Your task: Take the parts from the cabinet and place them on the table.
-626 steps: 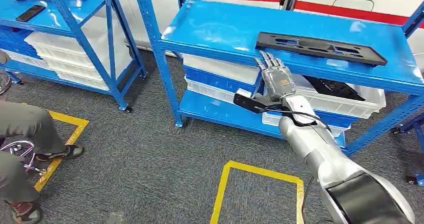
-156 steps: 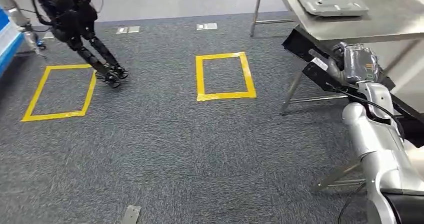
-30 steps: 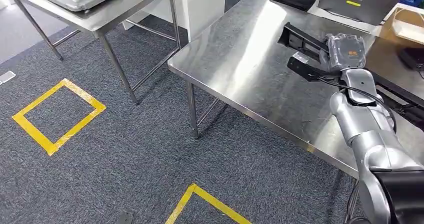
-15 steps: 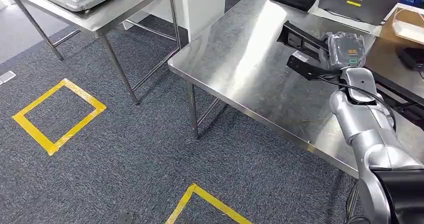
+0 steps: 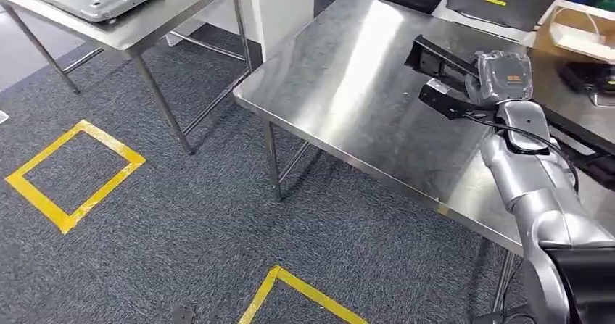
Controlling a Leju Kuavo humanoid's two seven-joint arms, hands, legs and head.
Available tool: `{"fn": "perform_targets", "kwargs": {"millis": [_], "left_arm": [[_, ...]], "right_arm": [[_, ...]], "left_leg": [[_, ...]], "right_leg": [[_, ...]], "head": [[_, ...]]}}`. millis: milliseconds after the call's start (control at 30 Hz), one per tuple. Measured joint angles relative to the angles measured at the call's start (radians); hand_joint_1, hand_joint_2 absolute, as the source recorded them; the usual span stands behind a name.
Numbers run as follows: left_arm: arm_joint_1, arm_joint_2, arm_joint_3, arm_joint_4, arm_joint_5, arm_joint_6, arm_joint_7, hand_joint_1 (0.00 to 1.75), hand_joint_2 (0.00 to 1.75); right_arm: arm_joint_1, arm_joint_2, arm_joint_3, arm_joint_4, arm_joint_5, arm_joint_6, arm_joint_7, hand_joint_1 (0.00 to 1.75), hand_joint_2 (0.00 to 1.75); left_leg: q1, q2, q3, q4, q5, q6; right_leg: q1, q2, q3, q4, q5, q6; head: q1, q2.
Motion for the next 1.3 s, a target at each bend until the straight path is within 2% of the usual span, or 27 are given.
{"fn": "perform_targets", "kwargs": {"millis": [67,133,167,200,233,267,333,400,467,500,533,633,667,700,733,767,800,867,900,967,1000,1033,1133,1167,1200,1233,1300], "left_arm": [[0.001,0.000,0.000,0.000,-0.001,0.000,0.000,0.00,1.75],[0.002,0.000,0.000,0.000,-0.001,0.000,-0.001,0.00,1.75],[0.001,0.000,0.000,0.000,-0.001,0.000,-0.001,0.00,1.75],[0.001,0.000,0.000,0.000,-0.001,0.000,-0.002,0.00,1.75],[0.001,0.000,0.000,0.000,-0.001,0.000,-0.003,0.00,1.75],[0.002,-0.001,0.000,0.000,-0.001,0.000,-0.003,0.00,1.75],[0.006,-0.001,0.000,0.000,-0.001,0.000,-0.003,0.00,1.75],[0.006,-0.001,0.000,0.000,-0.001,0.000,-0.003,0.00,1.75],[0.005,0.000,0.000,0.000,-0.001,-0.002,-0.003,0.00,1.75],[0.005,0.000,0.000,0.000,-0.001,-0.002,-0.003,0.00,1.75],[0.005,0.001,0.000,0.000,-0.001,-0.002,-0.004,0.00,1.75],[0.007,0.002,0.000,0.000,0.000,-0.002,-0.006,0.00,1.75],[0.005,0.003,0.001,0.000,0.000,-0.002,-0.006,0.00,1.75],[0.002,0.002,0.001,0.000,0.000,-0.002,-0.006,0.00,1.75],[0.002,0.002,0.001,0.000,-0.001,-0.002,-0.008,0.00,1.75],[0.003,0.002,0.001,0.000,-0.001,-0.002,-0.008,0.00,1.75],[0.006,0.002,0.001,0.000,-0.001,-0.002,-0.008,0.00,1.75],[0.007,0.002,0.001,0.000,-0.001,-0.002,-0.008,0.00,1.75],[0.007,0.002,0.001,0.000,-0.001,-0.002,-0.008,0.00,1.75],[0.007,0.002,0.001,0.000,-0.001,-0.002,-0.008,0.00,1.75],[0.006,0.002,0.001,0.000,-0.001,-0.002,-0.008,0.00,1.75],[0.006,0.000,0.001,0.000,-0.001,-0.002,-0.008,0.00,1.75],[0.005,-0.002,0.001,0.000,-0.001,-0.002,-0.007,0.00,1.75],[0.005,-0.002,0.001,0.000,-0.001,-0.001,-0.006,0.00,1.75],[0.005,-0.002,0.001,0.000,-0.001,0.000,-0.006,0.00,1.75],[0.005,-0.001,0.001,0.000,-0.001,0.000,-0.006,0.00,1.75],[0.005,-0.002,0.001,0.000,-0.001,0.000,-0.006,0.00,1.75]], "right_arm": [[-0.001,0.002,0.000,0.000,-0.001,0.000,0.000,1.73,1.75],[-0.001,-0.001,0.000,0.001,-0.001,0.000,-0.002,1.73,1.75],[-0.002,-0.001,0.000,0.001,-0.001,0.000,-0.003,1.73,1.75],[-0.003,-0.001,0.000,0.001,-0.001,0.000,-0.003,1.73,1.75],[-0.003,0.000,0.000,0.001,0.000,0.000,-0.004,1.73,1.75],[-0.003,0.002,0.000,0.001,0.000,0.000,-0.003,1.73,1.75],[-0.001,0.005,0.000,0.001,0.002,0.000,-0.003,1.73,1.75],[0.001,0.005,0.000,0.002,0.003,0.000,-0.003,1.73,1.75],[-0.001,0.006,0.000,0.003,0.004,0.001,-0.003,1.73,1.75],[-0.003,0.006,0.000,0.003,0.004,0.001,-0.003,1.73,1.75],[-0.005,0.008,0.000,0.003,0.005,0.003,-0.002,1.73,1.75],[-0.006,0.003,0.000,0.003,0.010,0.007,0.002,1.73,1.75],[-0.006,0.001,0.000,0.003,0.010,0.007,0.002,1.73,1.75],[-0.006,0.001,0.000,0.003,0.013,0.005,0.002,1.73,1.75],[-0.009,0.001,0.001,0.003,0.017,0.002,0.008,1.73,1.75],[-0.010,0.004,0.001,0.002,0.023,-0.009,0.014,1.73,1.75],[-0.008,0.008,0.001,0.003,0.024,-0.016,0.014,1.73,1.75],[-0.003,0.009,0.001,0.003,0.028,-0.019,0.015,1.73,1.75],[0.000,0.009,0.001,0.003,0.032,-0.019,0.018,1.73,1.75],[0.000,0.009,0.002,0.003,0.045,-0.022,0.023,1.73,1.75],[-0.003,0.009,0.002,0.002,0.051,-0.025,0.027,1.73,1.75],[-0.006,0.008,0.002,0.002,0.057,-0.025,0.030,1.73,1.75],[-0.007,0.009,0.002,0.003,0.053,-0.024,0.030,1.73,1.75],[-0.006,0.012,0.002,0.003,0.048,-0.024,0.029,1.73,1.75],[-0.006,0.013,0.002,0.003,0.044,-0.023,0.028,1.73,1.75],[-0.005,0.014,0.002,0.003,0.044,-0.023,0.024,1.73,1.75],[-0.005,0.015,0.003,0.003,0.053,-0.023,0.023,1.73,1.75]], "left_leg": [[-0.007,0.018,-0.001,0.013,-0.014,-0.009],[-0.001,0.046,-0.002,0.017,-0.016,-0.011],[0.005,0.030,-0.006,0.026,-0.026,-0.021],[0.013,-0.021,-0.013,0.053,-0.053,-0.030],[0.017,-0.049,-0.029,0.097,-0.085,-0.036],[0.021,-0.070,-0.060,0.172,-0.128,-0.042],[0.026,-0.081,-0.121,0.308,-0.179,-0.049],[0.031,-0.082,-0.112,0.289,-0.144,-0.048],[0.034,-0.106,-0.033,0.131,-0.059,-0.040],[0.038,-0.155,0.007,0.054,-0.029,-0.036],[0.044,-0.216,0.019,0.029,-0.042,-0.035],[0.024,-0.172,0.016,0.029,-0.037,-0.029],[0.025,-0.154,0.021,0.011,-0.026,-0.018],[0.027,-0.136,0.025,-0.004,-0.013,-0.010],[0.025,-0.131,0.025,-0.012,-0.008,0.002],[0.020,-0.115,0.022,-0.011,-0.006,0.005],[0.016,-0.104,0.020,-0.011,-0.004,0.008],[0.008,-0.082,0.012,-0.010,-0.001,0.012],[0.005,-0.074,0.010,-0.010,0.000,0.014],[0.001,-0.065,0.009,-0.008,0.001,0.013],[0.000,-0.060,0.008,-0.004,0.001,0.013],[-0.005,-0.058,0.004,0.001,0.000,0.011],[-0.010,-0.055,0.001,0.001,0.006,0.000],[-0.013,-0.056,-0.004,0.003,-0.004,0.016],[-0.009,-0.056,-0.006,0.003,0.006,0.027],[-0.007,-0.056,-0.007,0.002,0.006,0.011],[-0.005,-0.056,-0.008,0.000,0.011,0.004]], "right_leg": [[0.006,0.034,0.005,0.006,0.007,-0.032],[0.004,0.063,-0.002,0.007,0.013,-0.043],[-0.004,0.077,-0.001,0.005,0.017,-0.049],[-0.004,0.086,-0.003,0.005,0.019,-0.052],[-0.006,0.094,-0.003,0.005,0.021,-0.055],[-0.006,0.106,-0.004,0.005,0.021,-0.057],[-0.006,0.135,-0.007,0.005,0.024,-0.060],[-0.007,0.165,-0.007,0.005,0.024,-0.060],[-0.010,0.195,-0.006,0.005,0.027,-0.058],[-0.014,0.206,-0.006,0.005,0.028,-0.055],[-0.008,0.216,-0.012,0.007,0.031,-0.048],[-0.022,0.256,-0.025,-0.010,0.048,-0.022],[-0.012,0.271,-0.031,-0.020,0.056,-0.010],[-0.015,0.211,-0.038,-0.001,0.046,-0.018],[-0.002,0.153,-0.060,0.038,0.016,-0.028],[-0.001,0.122,-0.093,0.113,-0.025,-0.039],[0.001,0.112,-0.127,0.195,-0.060,-0.045],[0.004,0.108,-0.161,0.300,-0.090,-0.041],[0.005,0.107,-0.140,0.276,-0.081,-0.035],[0.012,0.103,-0.037,0.120,-0.034,-0.027],[0.016,0.093,0.022,0.027,-0.014,-0.030],[0.023,0.085,0.039,-0.010,-0.020,-0.046],[0.032,0.090,0.039,-0.014,-0.003,-0.059],[0.020,0.090,0.040,-0.016,-0.002,-0.060],[0.021,0.090,0.039,-0.015,-0.001,-0.061],[0.023,0.090,0.037,-0.015,0.000,-0.062],[0.025,0.090,0.034,-0.015,0.002,-0.066]], "head": [[-0.006,0.000],[-0.006,0.000],[-0.005,0.000],[-0.008,0.000],[-0.008,0.000],[-0.007,0.000],[-0.007,0.000],[-0.008,0.000],[-0.008,0.000],[-0.008,0.000],[-0.006,0.000],[-0.004,0.000],[-0.004,0.000],[-0.003,0.000],[0.003,0.000],[0.006,0.000],[0.007,0.000],[0.006,0.000],[0.007,0.000],[0.007,0.000],[0.007,0.000],[0.008,0.000],[0.005,0.000],[0.006,0.000],[0.004,0.000],[0.006,0.000],[0.005,0.000]]}}
